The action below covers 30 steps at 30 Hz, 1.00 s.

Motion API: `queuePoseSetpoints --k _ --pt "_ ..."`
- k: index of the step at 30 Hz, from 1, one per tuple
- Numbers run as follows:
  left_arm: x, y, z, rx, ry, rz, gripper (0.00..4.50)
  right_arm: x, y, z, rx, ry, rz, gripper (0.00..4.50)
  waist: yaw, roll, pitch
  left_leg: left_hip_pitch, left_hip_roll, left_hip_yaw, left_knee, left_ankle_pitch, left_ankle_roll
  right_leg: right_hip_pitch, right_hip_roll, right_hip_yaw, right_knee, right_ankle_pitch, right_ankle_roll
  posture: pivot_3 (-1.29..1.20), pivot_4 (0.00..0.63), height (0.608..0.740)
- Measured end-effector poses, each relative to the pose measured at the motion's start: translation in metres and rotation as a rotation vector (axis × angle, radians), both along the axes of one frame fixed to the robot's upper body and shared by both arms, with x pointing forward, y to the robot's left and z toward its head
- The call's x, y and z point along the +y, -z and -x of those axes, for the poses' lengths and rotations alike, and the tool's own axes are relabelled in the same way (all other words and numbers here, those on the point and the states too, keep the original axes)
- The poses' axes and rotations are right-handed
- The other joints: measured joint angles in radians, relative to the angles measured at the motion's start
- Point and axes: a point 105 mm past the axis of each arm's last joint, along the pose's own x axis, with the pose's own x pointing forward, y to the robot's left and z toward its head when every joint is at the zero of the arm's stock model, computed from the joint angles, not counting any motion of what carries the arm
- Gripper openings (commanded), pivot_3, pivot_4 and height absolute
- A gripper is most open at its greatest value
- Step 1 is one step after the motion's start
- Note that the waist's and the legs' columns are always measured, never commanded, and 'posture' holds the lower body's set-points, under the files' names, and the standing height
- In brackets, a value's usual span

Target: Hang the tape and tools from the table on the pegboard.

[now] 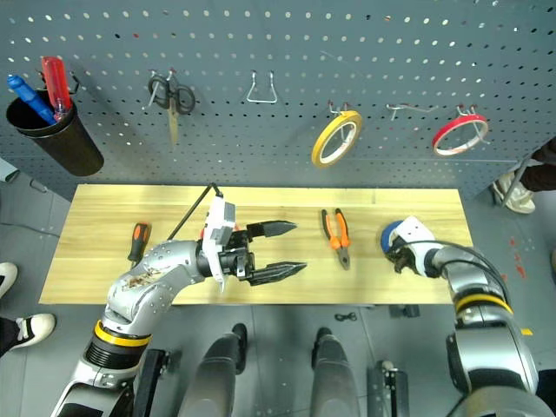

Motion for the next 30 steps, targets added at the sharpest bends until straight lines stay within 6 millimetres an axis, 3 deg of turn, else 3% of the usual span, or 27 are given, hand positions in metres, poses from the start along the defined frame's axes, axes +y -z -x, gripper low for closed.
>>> queuePoseSetpoints --k 3,5,8,11,16,20,30 --pt "0.002 -0.005 0.000 0.019 0.010 0.011 4.50 0.004 -0.013 0.017 -0.126 -0.021 0.062 0.43 0.002 0.002 -0.001 -0.002 -0.001 -0.001 0.000 0.001 -0.002 -0.001 -0.001 0.000 0.001 0.001 0.000 0.03 0.323 0.740" --pt "0.002 -0.011 -0.002 0.034 0.012 0.033 4.50 0.011 -0.033 0.031 -0.236 -0.011 0.097 0.43 -0.002 0.005 -0.003 -0.002 -0.001 -0.001 0.001 0.002 -0.003 -0.001 -0.001 0.000 0.001 0.000 0.000 0.01 0.296 0.740" --pt "0.004 -0.030 -0.009 0.049 -0.011 0.109 4.50 0.036 -0.084 0.052 -0.493 -0.021 0.172 0.43 -0.009 0.009 -0.008 -0.002 -0.001 -0.002 0.001 0.004 -0.006 -0.002 -0.001 0.000 0.001 -0.001 0.005 -0.01 0.279 0.740" --pt "0.005 -0.047 -0.014 0.072 -0.012 0.176 4.50 0.055 -0.138 0.057 -0.716 -0.029 0.219 0.43 -0.024 0.007 -0.019 -0.003 -0.001 -0.002 0.006 0.005 -0.008 -0.001 -0.001 0.001 0.000 0.003 0.007 -0.02 0.253 0.740" --pt "0.010 -0.068 -0.022 0.143 -0.018 0.289 4.50 0.074 -0.196 0.047 -0.926 -0.053 0.216 0.43 -0.029 0.005 -0.033 -0.008 -0.002 -0.003 0.012 0.007 -0.005 0.001 -0.001 0.001 -0.003 0.010 0.008 -0.01 0.243 0.740" --pt "0.010 -0.074 -0.022 0.152 -0.005 0.308 4.50 0.079 -0.213 0.028 -0.924 -0.064 0.089 0.43 -0.028 0.003 -0.044 -0.009 -0.003 -0.005 0.012 0.007 -0.004 0.001 -0.001 0.001 -0.003 0.012 0.007 0.00 0.231 0.740" --pt "0.011 -0.074 -0.021 0.173 0.000 0.308 4.50 0.068 -0.202 -0.011 -0.771 -0.100 -0.037 0.43 -0.027 0.003 -0.045 -0.013 -0.004 -0.007 0.015 0.008 -0.003 0.000 -0.001 -0.001 -0.003 0.016 0.002 0.03 0.221 0.740"
